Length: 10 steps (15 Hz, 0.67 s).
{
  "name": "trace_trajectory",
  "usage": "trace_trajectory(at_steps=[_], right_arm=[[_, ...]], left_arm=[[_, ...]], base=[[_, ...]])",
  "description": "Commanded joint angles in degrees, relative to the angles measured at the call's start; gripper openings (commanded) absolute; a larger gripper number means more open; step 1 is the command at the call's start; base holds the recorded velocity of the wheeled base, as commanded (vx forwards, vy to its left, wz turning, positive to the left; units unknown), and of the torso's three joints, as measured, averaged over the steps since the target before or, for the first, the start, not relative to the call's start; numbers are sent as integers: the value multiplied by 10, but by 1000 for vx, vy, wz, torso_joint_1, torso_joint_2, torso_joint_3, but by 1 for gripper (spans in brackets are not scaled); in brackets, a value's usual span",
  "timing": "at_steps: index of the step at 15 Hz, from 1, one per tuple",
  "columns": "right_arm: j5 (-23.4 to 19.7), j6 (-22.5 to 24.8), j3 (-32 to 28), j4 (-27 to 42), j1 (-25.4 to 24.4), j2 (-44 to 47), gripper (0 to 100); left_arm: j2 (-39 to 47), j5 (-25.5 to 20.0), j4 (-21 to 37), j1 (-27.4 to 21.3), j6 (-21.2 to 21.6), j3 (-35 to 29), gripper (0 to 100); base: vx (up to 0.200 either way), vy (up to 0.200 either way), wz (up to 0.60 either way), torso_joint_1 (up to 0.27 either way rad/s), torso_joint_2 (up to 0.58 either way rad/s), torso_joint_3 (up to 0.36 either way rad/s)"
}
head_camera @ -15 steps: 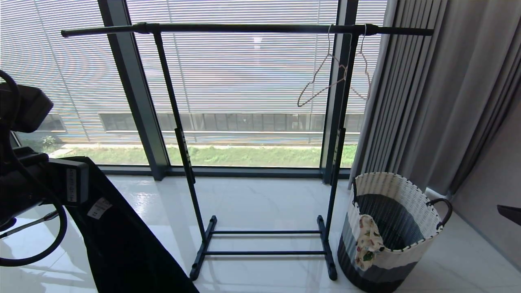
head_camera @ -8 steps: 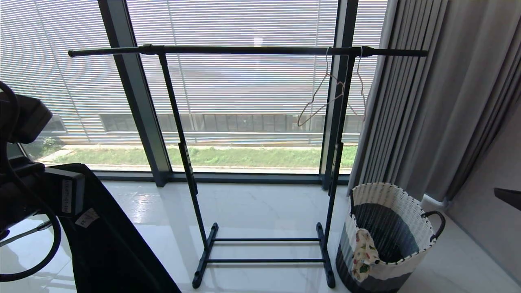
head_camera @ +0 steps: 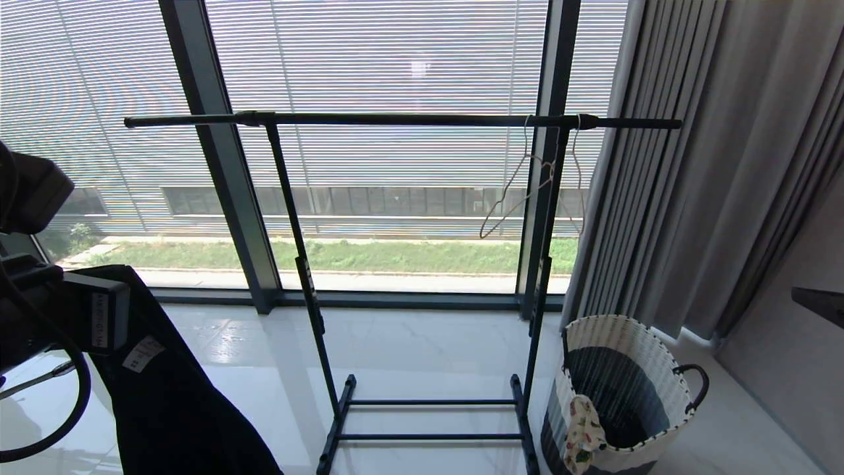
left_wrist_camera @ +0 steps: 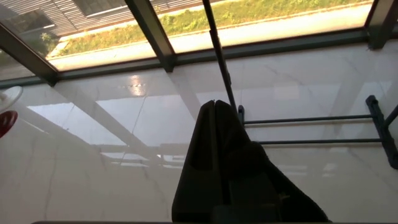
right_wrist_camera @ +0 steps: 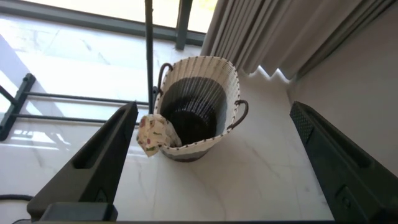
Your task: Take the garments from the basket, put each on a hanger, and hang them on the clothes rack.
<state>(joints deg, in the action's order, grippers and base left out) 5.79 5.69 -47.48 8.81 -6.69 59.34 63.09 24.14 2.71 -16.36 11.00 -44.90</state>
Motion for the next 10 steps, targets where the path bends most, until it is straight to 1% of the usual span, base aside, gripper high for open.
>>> trace_trajectory(at_steps=[1,3,6,8,10], right_arm=[[-1,0,0,0,0,3,100],[-13,0,1,-11,0,5,100],[-17,-2,-1,-55,0,33,100],[-17,-16,-3,-87,0,52,100],[-16,-23,-10,-93,0,61,100]], left_arm=[[-2,1,0,0,0,0,0],[-3,1,0,0,0,1,0],[-2,6,0,0,0,0,0],[-2,6,0,0,1,-1,0],[-2,6,0,0,1,-1,0]], base=[[0,0,0,242,-525,-290],[0,0,0,144,-327,-176],[0,0,0,31,-65,-36],[200,0,0,7,-10,0],[200,0,0,0,-12,2]])
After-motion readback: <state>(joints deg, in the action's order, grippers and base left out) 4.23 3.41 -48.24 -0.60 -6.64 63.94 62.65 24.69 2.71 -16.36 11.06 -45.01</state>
